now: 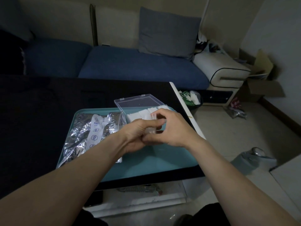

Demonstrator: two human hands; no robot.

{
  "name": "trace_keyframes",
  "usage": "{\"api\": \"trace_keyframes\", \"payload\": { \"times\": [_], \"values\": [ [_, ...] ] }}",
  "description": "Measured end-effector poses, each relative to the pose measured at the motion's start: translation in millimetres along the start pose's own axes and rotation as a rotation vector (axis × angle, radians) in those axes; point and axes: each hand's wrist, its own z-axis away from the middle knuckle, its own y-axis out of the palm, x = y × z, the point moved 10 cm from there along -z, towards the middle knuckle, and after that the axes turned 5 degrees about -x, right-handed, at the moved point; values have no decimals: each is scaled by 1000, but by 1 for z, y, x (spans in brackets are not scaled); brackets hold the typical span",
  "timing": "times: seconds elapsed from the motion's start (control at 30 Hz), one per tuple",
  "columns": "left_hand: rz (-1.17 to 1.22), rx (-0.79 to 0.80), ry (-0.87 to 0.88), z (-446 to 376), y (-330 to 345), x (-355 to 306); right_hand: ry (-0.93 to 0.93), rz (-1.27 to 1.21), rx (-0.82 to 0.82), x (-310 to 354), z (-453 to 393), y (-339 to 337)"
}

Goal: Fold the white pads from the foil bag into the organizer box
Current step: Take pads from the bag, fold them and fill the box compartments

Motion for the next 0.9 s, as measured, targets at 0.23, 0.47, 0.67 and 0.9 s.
{"api": "trace_keyframes", "payload": {
  "times": [0.23, 0.47, 0.67, 0.9],
  "values": [
    [-32, -98, 64, -2, -10, -1, -43, 83, 62, 3, 1, 8],
    [-72, -55, 34, -1, -6, -1, -53, 34, 44, 6, 1, 13],
    [-96, -89, 58, -1, -11, -4, -58, 49, 33, 8, 1, 18],
    [-198, -190, 35, -1, -21, 3, -110, 100, -6, 11, 1, 21]
  ]
}}
